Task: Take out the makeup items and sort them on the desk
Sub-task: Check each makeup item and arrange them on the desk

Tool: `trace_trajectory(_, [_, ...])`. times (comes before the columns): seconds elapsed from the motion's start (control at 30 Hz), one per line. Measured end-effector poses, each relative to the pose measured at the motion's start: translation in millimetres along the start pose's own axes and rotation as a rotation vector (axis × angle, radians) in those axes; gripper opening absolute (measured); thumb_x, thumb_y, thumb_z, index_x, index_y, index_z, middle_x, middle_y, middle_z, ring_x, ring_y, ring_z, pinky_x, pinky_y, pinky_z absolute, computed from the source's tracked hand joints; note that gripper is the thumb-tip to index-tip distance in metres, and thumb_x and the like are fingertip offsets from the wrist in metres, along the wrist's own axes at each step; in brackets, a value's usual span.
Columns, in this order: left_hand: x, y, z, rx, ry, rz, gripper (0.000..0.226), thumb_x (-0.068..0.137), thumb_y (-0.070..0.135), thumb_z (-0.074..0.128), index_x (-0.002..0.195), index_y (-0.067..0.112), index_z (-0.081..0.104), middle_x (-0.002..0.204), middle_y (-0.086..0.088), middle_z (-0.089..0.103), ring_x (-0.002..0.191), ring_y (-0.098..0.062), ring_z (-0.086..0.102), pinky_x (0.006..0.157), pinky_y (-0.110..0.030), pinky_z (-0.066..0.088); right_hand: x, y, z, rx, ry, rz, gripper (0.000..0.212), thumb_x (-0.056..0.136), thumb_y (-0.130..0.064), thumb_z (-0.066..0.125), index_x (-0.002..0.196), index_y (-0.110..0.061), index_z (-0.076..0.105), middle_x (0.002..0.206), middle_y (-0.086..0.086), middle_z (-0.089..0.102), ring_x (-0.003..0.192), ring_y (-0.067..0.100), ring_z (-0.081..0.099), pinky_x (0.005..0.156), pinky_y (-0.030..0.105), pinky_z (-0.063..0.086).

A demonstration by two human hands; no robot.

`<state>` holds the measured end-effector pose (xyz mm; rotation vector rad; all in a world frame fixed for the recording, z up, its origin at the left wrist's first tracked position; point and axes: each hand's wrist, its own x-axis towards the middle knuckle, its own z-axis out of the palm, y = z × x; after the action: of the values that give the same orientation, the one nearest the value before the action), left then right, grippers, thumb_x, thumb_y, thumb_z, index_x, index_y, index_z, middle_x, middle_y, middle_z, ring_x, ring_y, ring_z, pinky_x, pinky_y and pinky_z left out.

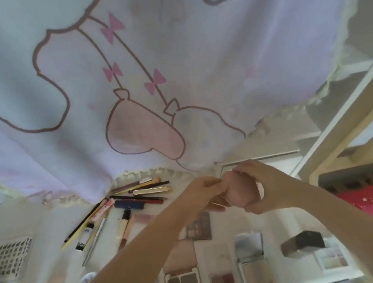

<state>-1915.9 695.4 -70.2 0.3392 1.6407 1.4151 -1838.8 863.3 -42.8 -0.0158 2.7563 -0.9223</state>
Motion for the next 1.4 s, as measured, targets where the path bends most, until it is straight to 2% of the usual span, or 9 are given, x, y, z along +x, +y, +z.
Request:
trace_trajectory(0.1, [4, 17, 22, -0.147, 0.041, 0.066, 0.012, 0.092, 0.006, 0.049, 0.086, 0.012, 0.059, 0.061, 0.003, 0.067, 0.055, -0.005, 0.064, 0.053, -0.016, 0.052, -6, 15, -26, 0.027, 0.034, -0.127, 0.087, 0.052, -0.039, 0.072, 0.131, -0.021, 0.042, 0.122, -0.013, 0.034, 0.114, 0.004, 0.039, 0.093, 0.009, 0.033])
trace_trajectory(0.2, [10, 30, 40, -0.256, 0.101, 0.155, 0.015, 0.092, 0.004, 0.046, 0.092, 0.013, 0.057, 0.062, 0.004, 0.07, 0.056, -0.006, 0.066, 0.055, -0.017, 0.055, -11, 30, -45, 0.258, 0.13, -0.172, 0.076, 0.061, -0.011, 0.082, 0.121, -0.032, 0.041, 0.123, -0.013, 0.038, 0.118, 0.009, 0.043, 0.097, 0.023, 0.044])
trace_trajectory(0.4, [2, 42, 65, -0.47, 0.078, 0.326, 0.034, 0.075, 0.022, 0.069, 0.104, 0.009, 0.057, 0.073, -0.003, 0.073, 0.063, -0.012, 0.07, 0.058, -0.02, 0.056, -14, 45, -75, 0.581, 0.118, -0.244, 0.059, 0.069, 0.008, 0.072, 0.11, -0.03, 0.053, 0.116, -0.006, 0.054, 0.097, -0.009, 0.059, 0.08, 0.007, 0.048])
trace_trajectory(0.7, [-18, 64, 75, -0.422, 0.164, 0.458, 0.086, 0.032, 0.045, 0.091, 0.1, 0.009, 0.054, 0.094, -0.005, 0.066, 0.083, -0.012, 0.069, 0.068, -0.025, 0.057, -15, 43, -98, 0.823, -0.041, -0.393, 0.051, 0.034, -0.032, 0.081, 0.084, -0.038, 0.073, 0.077, -0.018, 0.073, 0.075, -0.004, 0.067, 0.065, 0.01, 0.05])
trace_trajectory(0.83, [-24, 73, 80, -0.368, 0.164, 0.584, 0.065, 0.051, 0.044, 0.085, 0.102, 0.009, 0.064, 0.101, -0.007, 0.068, 0.093, -0.013, 0.067, 0.08, -0.02, 0.053, -13, 39, -100, 0.857, 0.016, -0.399, 0.063, 0.054, -0.011, 0.078, 0.113, -0.017, 0.056, 0.066, -0.011, 0.072, 0.052, 0.0, 0.059, 0.055, 0.013, 0.05])
trace_trajectory(0.97, [-28, 83, 78, -0.42, 0.286, 0.605, 0.078, 0.051, 0.048, 0.084, 0.106, -0.002, 0.059, 0.105, -0.018, 0.064, 0.094, -0.021, 0.067, 0.081, -0.024, 0.055, -16, 25, -102, 0.749, 0.073, -0.446, 0.046, 0.076, 0.017, 0.059, 0.105, -0.02, 0.057, 0.07, -0.012, 0.069, 0.056, -0.006, 0.06, 0.058, 0.007, 0.047])
trace_trajectory(1.1, [-28, 88, 89, -0.565, 0.28, 0.509, 0.038, 0.085, 0.037, 0.053, 0.099, 0.005, 0.065, 0.096, -0.018, 0.071, 0.086, -0.025, 0.07, 0.076, -0.028, 0.058, -15, 13, -98, 0.269, 0.439, -0.72, 0.025, 0.069, -0.021, 0.063, 0.088, -0.037, 0.059, 0.085, -0.016, 0.054, 0.072, -0.013, 0.053, 0.067, -0.003, 0.038])
trace_trajectory(1.23, [-23, 91, 91, -0.453, 0.4, 0.453, 0.038, 0.099, 0.029, 0.031, 0.101, 0.008, 0.062, 0.088, -0.007, 0.07, 0.078, -0.017, 0.069, 0.069, -0.023, 0.058, -6, 18, -94, -0.119, 0.815, -0.799, 0.025, 0.067, -0.019, 0.051, 0.083, -0.006, 0.065, 0.073, 0.006, 0.06, 0.072, 0.007, 0.044, 0.07, 0.009, 0.038])
trace_trajectory(1.4, [-20, 93, 96, -0.415, 0.323, 0.445, 0.031, 0.095, 0.021, 0.037, 0.096, 0.007, 0.063, 0.09, -0.004, 0.071, 0.083, -0.01, 0.069, 0.075, -0.019, 0.055, -6, 23, -102, -0.229, 0.774, -0.913, 0.026, 0.078, -0.033, 0.057, 0.089, -0.01, 0.063, 0.074, 0.005, 0.058, 0.072, 0.012, 0.042, 0.071, 0.011, 0.034])
